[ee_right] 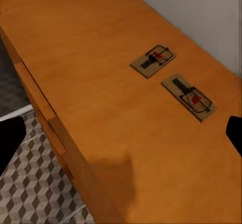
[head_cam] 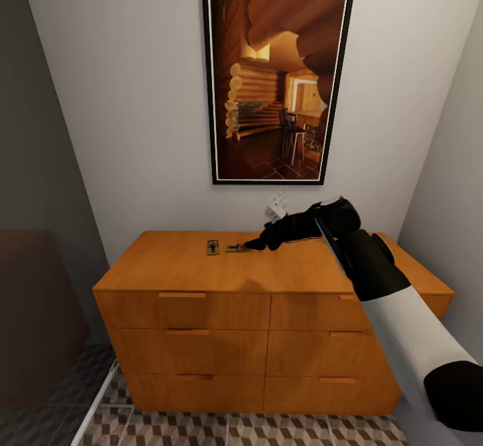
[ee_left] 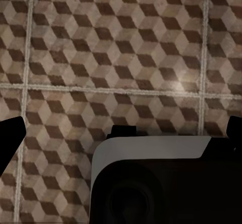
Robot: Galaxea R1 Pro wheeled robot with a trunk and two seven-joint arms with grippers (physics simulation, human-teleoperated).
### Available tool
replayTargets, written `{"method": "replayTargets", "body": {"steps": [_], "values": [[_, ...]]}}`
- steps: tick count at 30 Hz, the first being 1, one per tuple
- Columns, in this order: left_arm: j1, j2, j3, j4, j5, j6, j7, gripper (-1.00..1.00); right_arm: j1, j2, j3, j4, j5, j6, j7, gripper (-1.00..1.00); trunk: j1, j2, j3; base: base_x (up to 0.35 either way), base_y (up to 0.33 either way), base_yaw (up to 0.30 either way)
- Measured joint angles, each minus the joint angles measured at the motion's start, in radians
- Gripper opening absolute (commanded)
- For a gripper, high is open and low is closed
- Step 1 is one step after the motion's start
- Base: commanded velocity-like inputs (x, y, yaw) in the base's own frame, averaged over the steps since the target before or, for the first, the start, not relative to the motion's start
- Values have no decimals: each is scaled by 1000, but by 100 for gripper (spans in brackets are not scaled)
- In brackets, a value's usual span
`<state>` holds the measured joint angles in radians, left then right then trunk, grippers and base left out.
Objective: Take the four mousetraps from the cabinet in the bathroom and place them on the bathroom floor. Make sure all four end up on the same floor surface, and ensure that at least two of them are either under or directly next to the same bathroom sink.
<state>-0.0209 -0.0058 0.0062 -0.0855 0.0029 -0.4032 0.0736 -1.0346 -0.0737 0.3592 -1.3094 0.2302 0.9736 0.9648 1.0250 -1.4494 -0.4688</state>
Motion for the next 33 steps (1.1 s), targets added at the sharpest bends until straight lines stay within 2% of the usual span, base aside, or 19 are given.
{"method": "replayTargets", "body": {"steps": [5,7,8,9,10,14,19,26,29,33], "values": [[0,0,0,2,0,0,0,100,-48,2,26,11,0,6,66,100,0,0,0,0,0,0],[0,0,0,2,0,0,0,100,-55,2,89,16,-1,7,107,100,0,0,0,0,0,0],[0,-1,0,2,0,0,0,100,-58,2,145,18,-2,7,135,100,0,0,0,0,0,0],[0,-1,0,2,-1,0,0,100,-59,1,177,19,-1,6,150,100,0,0,0,0,0,0],[0,-1,0,2,-1,0,0,100,-60,1,227,20,-1,6,175,100,0,0,0,0,0,0],[0,-1,0,2,-1,0,0,100,-62,1,293,23,0,5,214,100,0,0,0,0,0,0],[0,-2,0,2,-1,0,0,100,-62,-5,318,23,-1,4,230,100,0,0,0,0,0,0],[0,-2,0,2,-1,0,0,100,-63,-13,325,30,-2,2,237,100,0,0,0,0,0,0],[0,-2,0,2,-1,0,0,100,-63,-21,326,31,-5,2,260,100,0,0,0,0,0,0],[0,-2,0,2,-1,0,0,100,-63,-38,324,30,-10,1,323,100,0,0,0,0,0,0]]}}
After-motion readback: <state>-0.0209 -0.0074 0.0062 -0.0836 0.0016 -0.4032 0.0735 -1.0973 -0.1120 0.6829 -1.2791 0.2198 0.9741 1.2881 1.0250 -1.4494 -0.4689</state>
